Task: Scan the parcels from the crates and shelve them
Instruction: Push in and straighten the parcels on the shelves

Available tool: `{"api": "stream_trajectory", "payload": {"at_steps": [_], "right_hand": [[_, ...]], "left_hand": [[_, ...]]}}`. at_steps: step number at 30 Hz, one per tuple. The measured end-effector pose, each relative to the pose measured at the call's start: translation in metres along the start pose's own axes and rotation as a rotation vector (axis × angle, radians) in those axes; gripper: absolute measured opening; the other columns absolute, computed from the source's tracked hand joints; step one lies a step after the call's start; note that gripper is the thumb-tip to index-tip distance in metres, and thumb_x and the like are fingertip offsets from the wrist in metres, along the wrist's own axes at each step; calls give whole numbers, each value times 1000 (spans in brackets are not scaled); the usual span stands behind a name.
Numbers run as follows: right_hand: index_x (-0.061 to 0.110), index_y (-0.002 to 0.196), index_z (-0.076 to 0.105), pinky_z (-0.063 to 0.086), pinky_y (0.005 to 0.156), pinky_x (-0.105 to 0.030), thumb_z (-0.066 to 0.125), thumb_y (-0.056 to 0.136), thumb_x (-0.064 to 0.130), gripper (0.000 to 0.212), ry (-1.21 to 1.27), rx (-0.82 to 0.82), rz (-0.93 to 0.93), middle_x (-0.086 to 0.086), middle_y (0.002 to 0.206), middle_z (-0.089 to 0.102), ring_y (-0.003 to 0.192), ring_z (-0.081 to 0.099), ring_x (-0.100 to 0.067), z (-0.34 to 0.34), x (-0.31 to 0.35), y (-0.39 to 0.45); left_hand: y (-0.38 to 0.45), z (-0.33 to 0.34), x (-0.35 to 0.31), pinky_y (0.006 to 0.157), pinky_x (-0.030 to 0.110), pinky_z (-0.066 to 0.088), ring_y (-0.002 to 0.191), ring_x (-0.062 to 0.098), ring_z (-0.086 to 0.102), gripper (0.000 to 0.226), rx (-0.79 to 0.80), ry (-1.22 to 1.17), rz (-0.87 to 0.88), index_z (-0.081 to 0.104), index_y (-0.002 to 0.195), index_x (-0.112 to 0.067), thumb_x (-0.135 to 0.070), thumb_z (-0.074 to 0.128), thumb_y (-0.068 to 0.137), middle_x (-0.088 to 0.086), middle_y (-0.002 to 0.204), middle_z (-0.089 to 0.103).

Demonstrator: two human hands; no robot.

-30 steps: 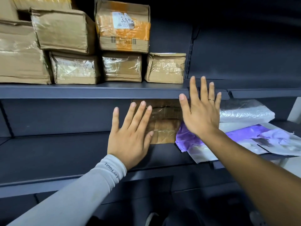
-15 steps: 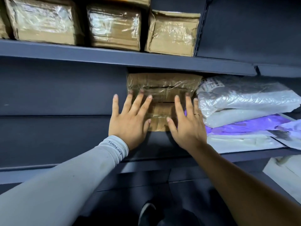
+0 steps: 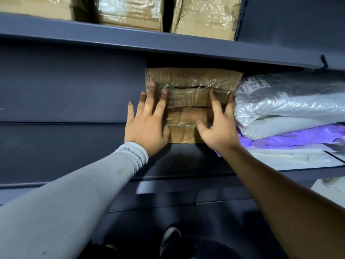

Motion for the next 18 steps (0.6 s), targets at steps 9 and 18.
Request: {"api": "stream_trajectory", "payload": {"at_steps": [9,18], "right_hand": [[37,164,23,21,124,-34,72,89,35,90,46,-10,-23,-13,172,-11,161,0,-30,10,27,-17],[15,157,42,20,124,-19,72,83,23,80,159,-225,-210,-28,166,19,154,25,-41,12,59,-58]], "left_hand": [[-10,-12,9,126,60,10,153,56,4,109,13,-96,-46,8,167,-18,-57,56,77,8,174,-10],[-50,-47,40,122,61,25,151,53,20,93,-88,-184,-53,23,165,-18,-48,56,83,4,175,5]]}}
Point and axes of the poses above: each hand's wrist, its own y-axis towards the middle knuckle, its own z-axis out of the palm, x = y × z, the point moved 5 cm from there along y, towards the middle knuckle
